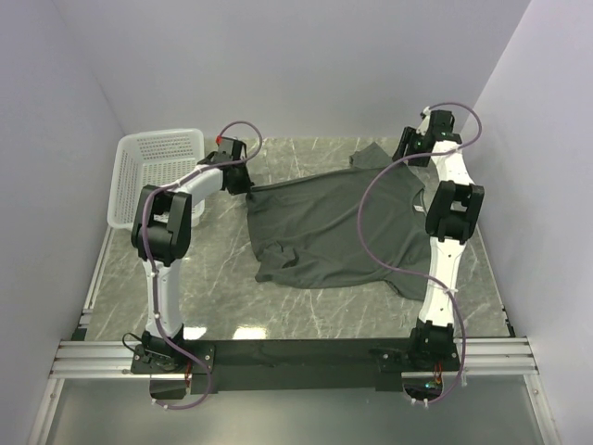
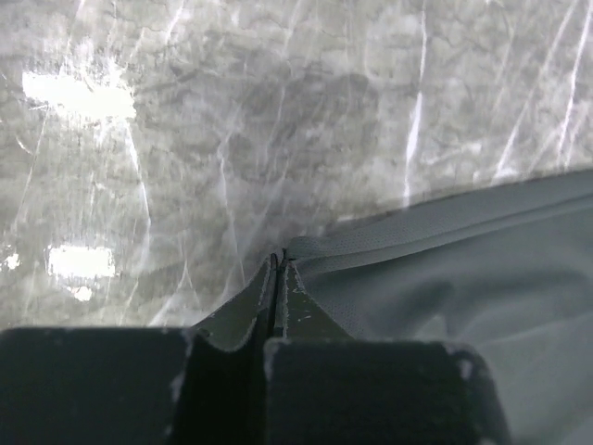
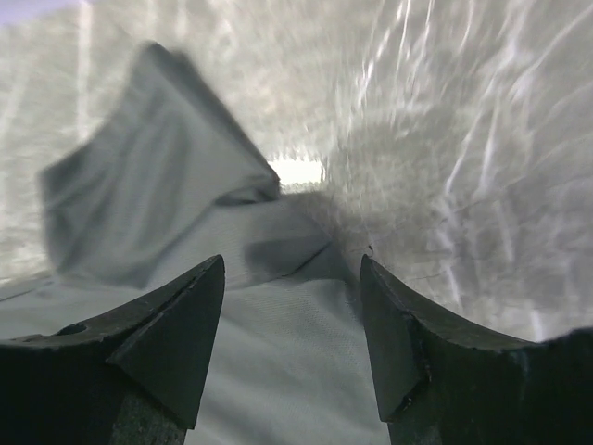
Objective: Fold and stack the t-shirts
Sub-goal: Flatten the tshirt out
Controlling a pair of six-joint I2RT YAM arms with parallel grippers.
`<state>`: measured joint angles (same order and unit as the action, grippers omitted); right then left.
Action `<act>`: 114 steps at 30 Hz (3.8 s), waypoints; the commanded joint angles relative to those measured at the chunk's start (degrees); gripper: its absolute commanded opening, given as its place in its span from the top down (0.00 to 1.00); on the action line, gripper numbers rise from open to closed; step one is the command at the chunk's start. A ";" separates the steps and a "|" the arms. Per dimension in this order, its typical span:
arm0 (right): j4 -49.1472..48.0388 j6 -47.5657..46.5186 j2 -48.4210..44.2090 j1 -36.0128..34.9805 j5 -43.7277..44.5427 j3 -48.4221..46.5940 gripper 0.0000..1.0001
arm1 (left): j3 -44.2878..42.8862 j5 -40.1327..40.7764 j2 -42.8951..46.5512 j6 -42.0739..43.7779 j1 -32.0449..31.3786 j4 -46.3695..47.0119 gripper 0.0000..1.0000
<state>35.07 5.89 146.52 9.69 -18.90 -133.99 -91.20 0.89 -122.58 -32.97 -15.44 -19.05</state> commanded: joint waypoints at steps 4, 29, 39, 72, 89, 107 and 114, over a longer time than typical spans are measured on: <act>3.68 0.62 2.10 -0.99 3.61 -4.08 0.37 | 2.51 -2.64 5.07 1.51 0.15 2.79 1.00; 7.92 -17.20 -23.81 1.73 -2.27 35.70 0.98 | 20.52 -7.91 17.29 1.33 -0.03 7.44 1.00; 7.37 -18.55 -22.61 0.95 -12.91 23.37 0.38 | 23.96 -9.94 17.56 2.03 -1.17 8.41 1.00; 10.99 -12.31 1.40 -8.55 10.46 -5.05 0.46 | 22.20 -11.43 16.85 2.03 -1.70 7.18 1.00; 11.61 -13.54 1.33 -8.11 3.61 -5.14 1.00 | 21.33 -11.69 16.59 1.77 -1.70 6.83 1.00; -4.31 -16.43 -52.26 -4.25 -16.26 31.77 1.00 | 6.73 -5.37 25.19 5.81 -1.35 2.44 1.00; 2.71 -18.54 -65.30 1.89 -18.36 21.70 1.00 | 10.51 -1.06 44.32 7.13 -1.26 8.14 1.00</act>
<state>35.48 -10.83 84.71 8.43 -35.31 -106.63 -81.49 -3.05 -88.47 -27.62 -16.73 -16.49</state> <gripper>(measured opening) 0.008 0.013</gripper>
